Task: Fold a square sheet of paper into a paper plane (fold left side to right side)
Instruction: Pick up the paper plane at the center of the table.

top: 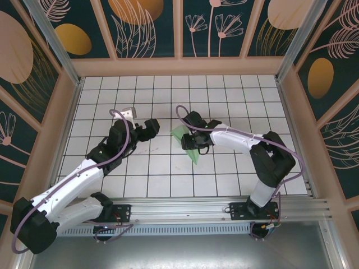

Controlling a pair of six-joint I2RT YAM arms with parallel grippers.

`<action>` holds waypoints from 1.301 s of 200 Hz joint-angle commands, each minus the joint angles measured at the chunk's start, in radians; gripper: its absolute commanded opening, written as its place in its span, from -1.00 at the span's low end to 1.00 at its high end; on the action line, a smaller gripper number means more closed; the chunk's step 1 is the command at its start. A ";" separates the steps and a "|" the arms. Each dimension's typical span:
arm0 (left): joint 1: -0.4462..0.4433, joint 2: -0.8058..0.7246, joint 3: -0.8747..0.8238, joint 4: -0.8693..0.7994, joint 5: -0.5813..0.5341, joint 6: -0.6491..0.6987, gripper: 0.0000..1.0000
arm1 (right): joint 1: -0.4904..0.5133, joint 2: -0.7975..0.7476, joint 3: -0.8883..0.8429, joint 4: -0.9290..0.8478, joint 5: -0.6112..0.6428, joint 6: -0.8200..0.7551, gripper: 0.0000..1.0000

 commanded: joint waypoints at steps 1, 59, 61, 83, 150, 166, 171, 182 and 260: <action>-0.004 0.003 0.006 -0.001 -0.010 0.015 0.89 | 0.005 0.041 0.031 -0.040 0.024 -0.020 -0.10; -0.003 0.006 0.004 0.000 -0.005 0.012 0.89 | 0.003 0.041 0.004 -0.026 0.011 -0.010 -0.21; -0.004 0.006 0.004 0.000 -0.005 0.011 0.89 | 0.003 0.042 0.003 -0.025 0.011 -0.009 -0.21; -0.004 0.004 0.005 -0.002 -0.006 0.009 0.89 | 0.000 0.054 -0.001 -0.021 -0.005 -0.011 -0.20; -0.004 -0.005 0.002 -0.010 -0.009 0.008 0.89 | -0.001 0.104 0.016 -0.035 -0.016 -0.019 -0.13; -0.004 -0.006 0.002 -0.012 -0.010 0.008 0.89 | -0.004 0.120 0.022 -0.041 -0.009 -0.023 -0.13; -0.004 -0.005 0.002 -0.012 -0.010 0.009 0.90 | -0.004 0.127 0.023 -0.043 -0.006 -0.025 -0.13; -0.003 -0.006 0.002 -0.014 -0.010 0.009 0.90 | -0.005 0.136 0.027 -0.047 -0.005 -0.029 -0.13; -0.004 -0.092 -0.008 -0.065 -0.030 0.024 0.90 | -0.047 0.106 0.167 -0.118 0.002 0.011 -0.98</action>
